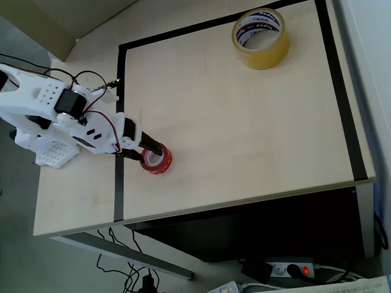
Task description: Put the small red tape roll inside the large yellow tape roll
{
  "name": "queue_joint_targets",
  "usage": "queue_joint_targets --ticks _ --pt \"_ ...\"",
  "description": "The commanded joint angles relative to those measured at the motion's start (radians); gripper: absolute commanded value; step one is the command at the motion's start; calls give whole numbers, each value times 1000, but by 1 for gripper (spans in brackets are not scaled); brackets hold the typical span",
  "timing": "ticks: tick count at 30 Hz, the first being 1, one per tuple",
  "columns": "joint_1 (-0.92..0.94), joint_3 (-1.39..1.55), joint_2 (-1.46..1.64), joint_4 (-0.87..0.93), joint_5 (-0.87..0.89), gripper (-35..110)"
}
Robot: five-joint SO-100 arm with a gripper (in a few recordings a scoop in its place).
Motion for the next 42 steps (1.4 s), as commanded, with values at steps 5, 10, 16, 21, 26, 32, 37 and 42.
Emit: queue_joint_targets --ticks 5,10,16,21,26,32,37,42 --pt "-17 -107 -74 8 -21 25" --pt "-46 -110 -143 -21 -14 25" --pt "-69 -112 -207 -48 -12 25" --pt "-71 -141 -253 -44 2 0" --pt "-58 -206 -215 -48 3 0" --pt "-143 -394 -41 -43 3 0" --pt "-295 -604 -12 -43 28 0" --pt "-431 -850 -60 -55 86 0"
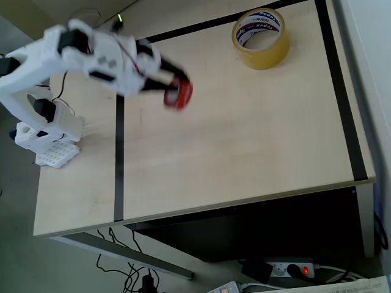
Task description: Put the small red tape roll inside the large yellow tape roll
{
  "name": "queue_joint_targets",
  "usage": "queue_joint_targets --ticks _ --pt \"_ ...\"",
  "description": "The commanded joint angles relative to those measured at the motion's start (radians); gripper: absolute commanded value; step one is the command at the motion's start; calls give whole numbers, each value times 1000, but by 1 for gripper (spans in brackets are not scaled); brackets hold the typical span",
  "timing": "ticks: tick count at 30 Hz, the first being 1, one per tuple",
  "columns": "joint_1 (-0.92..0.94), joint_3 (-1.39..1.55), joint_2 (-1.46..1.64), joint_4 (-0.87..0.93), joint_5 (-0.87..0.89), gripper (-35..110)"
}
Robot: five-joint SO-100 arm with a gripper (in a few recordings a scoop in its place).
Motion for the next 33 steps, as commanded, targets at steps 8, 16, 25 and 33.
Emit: queue_joint_targets --ticks 8,16,25,33 --pt "-149 -969 -327 72 156 0" --pt "-238 -1184 -532 -78 161 0" --pt "-344 -1190 -695 -232 161 0" --pt "-347 -1232 -848 -235 161 0"
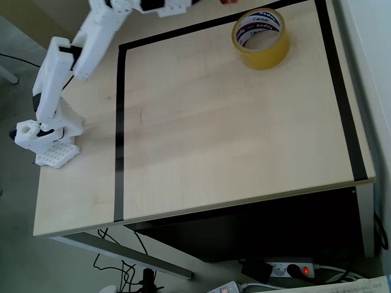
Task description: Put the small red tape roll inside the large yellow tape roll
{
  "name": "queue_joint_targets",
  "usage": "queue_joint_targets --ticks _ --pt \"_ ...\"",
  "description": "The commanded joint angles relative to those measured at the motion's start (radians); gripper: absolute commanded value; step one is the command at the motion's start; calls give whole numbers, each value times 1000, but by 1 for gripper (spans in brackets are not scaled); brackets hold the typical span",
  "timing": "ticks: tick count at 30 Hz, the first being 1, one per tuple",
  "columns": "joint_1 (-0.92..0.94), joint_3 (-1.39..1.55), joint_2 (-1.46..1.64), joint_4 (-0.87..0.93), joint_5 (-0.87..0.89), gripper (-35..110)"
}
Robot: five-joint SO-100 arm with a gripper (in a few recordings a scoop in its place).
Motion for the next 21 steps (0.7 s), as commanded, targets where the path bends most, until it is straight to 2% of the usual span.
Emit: queue_joint_targets --ticks 1,14,21 --pt "2 -98 20 -43 20 0" --pt "5 -120 -72 -37 20 0" --pt "8 -120 -77 -2 31 10"
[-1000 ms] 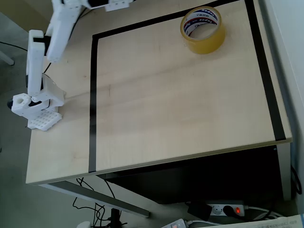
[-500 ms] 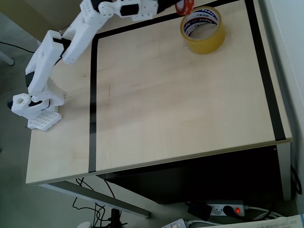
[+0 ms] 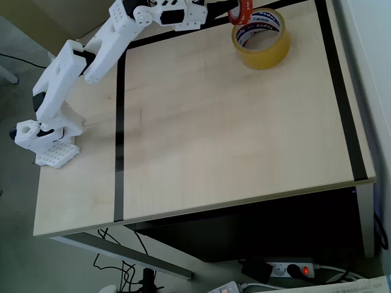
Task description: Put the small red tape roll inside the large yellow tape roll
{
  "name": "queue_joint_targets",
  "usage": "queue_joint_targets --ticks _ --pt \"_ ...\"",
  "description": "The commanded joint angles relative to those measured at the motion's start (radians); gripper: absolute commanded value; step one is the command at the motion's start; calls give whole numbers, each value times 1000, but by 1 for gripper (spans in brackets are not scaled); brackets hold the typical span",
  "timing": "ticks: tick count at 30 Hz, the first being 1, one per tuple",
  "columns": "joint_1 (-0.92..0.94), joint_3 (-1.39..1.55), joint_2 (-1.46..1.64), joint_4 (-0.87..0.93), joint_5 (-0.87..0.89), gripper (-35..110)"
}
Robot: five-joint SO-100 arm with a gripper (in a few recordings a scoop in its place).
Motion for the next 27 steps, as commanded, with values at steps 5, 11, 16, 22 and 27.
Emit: queue_joint_targets --ticks 5,11,16,22,27 --pt "11 -98 54 26 18 13" --pt "20 -109 55 46 21 15" --pt "40 -172 57 138 18 12" --pt "72 -198 186 433 11 0" --pt "91 -356 242 753 5 0"
